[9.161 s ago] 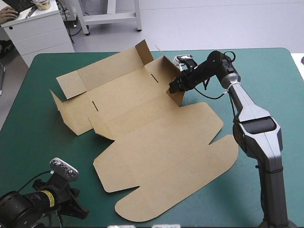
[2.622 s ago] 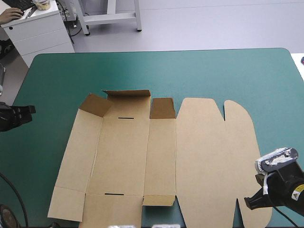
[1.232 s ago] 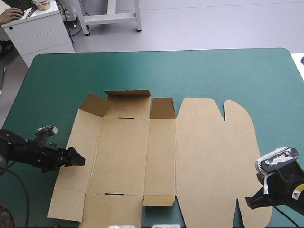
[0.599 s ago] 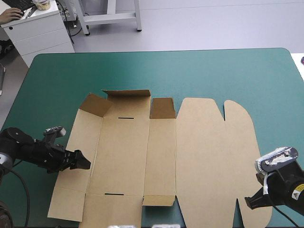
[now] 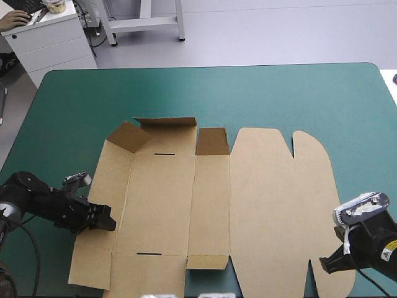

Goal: Fold the box

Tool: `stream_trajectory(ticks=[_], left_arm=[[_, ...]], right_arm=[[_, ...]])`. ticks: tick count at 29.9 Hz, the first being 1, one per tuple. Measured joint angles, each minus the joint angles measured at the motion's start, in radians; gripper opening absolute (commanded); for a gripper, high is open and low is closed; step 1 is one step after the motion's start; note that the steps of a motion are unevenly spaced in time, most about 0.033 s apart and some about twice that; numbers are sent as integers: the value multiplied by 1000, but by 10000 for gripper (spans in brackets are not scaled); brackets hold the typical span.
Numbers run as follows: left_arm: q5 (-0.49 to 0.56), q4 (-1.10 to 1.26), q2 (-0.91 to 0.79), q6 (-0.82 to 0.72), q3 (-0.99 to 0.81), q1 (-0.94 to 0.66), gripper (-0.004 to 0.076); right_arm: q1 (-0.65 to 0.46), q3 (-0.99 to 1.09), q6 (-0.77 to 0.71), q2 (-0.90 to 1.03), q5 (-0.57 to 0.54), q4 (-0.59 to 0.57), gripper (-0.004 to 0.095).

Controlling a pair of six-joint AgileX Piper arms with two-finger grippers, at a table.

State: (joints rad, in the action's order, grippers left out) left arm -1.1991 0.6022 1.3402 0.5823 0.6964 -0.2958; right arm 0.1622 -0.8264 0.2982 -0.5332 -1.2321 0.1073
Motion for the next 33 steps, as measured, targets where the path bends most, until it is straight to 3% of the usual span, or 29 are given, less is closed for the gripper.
stream_trajectory(ticks=[2, 19, 28, 33], left_arm=[[2, 0, 0, -5, 0, 0, -8], [38, 47, 1, 83, 47, 1, -10], [1, 33, 9, 85, 313, 17, -10], [-2, -91, 10, 78, 492, 124, -10]], right_arm=[[0, 0, 0, 0, 0, 0, -20], [0, 0, 0, 0, 0, 0, -20], [0, 0, 0, 0, 11, 0, -20], [0, 0, 0, 0, 49, 0, -20]])
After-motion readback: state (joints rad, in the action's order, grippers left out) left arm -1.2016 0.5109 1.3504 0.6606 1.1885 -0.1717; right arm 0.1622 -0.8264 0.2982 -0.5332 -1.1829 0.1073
